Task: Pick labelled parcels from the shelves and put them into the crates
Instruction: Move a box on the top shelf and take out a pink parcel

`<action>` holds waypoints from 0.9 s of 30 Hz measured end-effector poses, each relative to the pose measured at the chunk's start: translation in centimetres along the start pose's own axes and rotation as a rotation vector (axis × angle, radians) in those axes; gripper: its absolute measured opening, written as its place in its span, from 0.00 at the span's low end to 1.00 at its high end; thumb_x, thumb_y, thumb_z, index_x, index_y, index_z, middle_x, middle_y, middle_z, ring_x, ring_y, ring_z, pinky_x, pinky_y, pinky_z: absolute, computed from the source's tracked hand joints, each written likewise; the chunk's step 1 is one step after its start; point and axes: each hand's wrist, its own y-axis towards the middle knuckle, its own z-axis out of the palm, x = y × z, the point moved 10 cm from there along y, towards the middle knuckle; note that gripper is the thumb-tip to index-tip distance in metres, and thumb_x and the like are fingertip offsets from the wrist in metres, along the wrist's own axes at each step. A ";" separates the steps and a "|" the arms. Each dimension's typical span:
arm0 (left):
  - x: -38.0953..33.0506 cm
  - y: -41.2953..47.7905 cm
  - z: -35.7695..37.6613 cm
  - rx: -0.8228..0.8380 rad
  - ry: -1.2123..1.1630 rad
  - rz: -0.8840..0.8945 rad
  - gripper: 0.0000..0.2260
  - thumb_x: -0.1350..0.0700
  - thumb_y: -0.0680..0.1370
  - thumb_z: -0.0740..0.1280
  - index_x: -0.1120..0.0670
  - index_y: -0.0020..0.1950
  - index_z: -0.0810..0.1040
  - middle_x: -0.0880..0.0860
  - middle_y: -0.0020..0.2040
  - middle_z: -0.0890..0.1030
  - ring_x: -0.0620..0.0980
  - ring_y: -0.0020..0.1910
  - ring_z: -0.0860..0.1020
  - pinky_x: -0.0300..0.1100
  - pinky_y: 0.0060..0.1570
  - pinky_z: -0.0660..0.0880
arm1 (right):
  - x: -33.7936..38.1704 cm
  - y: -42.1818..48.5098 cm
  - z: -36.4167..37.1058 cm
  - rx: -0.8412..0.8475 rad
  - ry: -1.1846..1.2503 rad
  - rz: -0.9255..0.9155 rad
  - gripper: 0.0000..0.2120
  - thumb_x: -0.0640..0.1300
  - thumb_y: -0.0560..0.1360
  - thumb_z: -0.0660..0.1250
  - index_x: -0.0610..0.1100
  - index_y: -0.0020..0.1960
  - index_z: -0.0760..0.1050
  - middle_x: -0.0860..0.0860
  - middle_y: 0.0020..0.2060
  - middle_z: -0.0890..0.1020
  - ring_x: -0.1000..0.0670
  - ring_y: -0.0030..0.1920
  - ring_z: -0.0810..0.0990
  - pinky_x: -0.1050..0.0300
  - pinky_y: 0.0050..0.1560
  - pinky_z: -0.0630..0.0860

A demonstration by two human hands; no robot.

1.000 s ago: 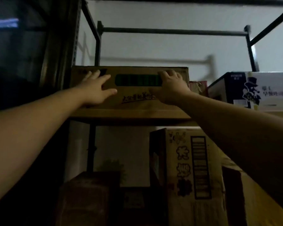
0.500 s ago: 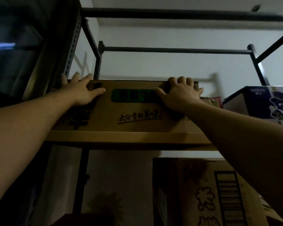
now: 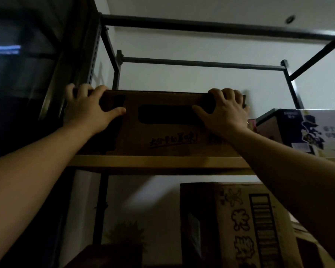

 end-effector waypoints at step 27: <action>1.0 -9.9 -6.9 0.155 -0.143 -0.299 0.39 0.34 0.69 0.67 0.41 0.75 0.55 0.46 0.76 0.44 0.62 0.74 0.49 0.62 0.69 0.59 | -3.2 -9.8 -4.8 0.214 0.202 0.123 0.35 0.68 0.73 0.62 0.61 0.75 0.54 0.52 0.75 0.44 0.37 0.74 0.47 0.38 0.74 0.56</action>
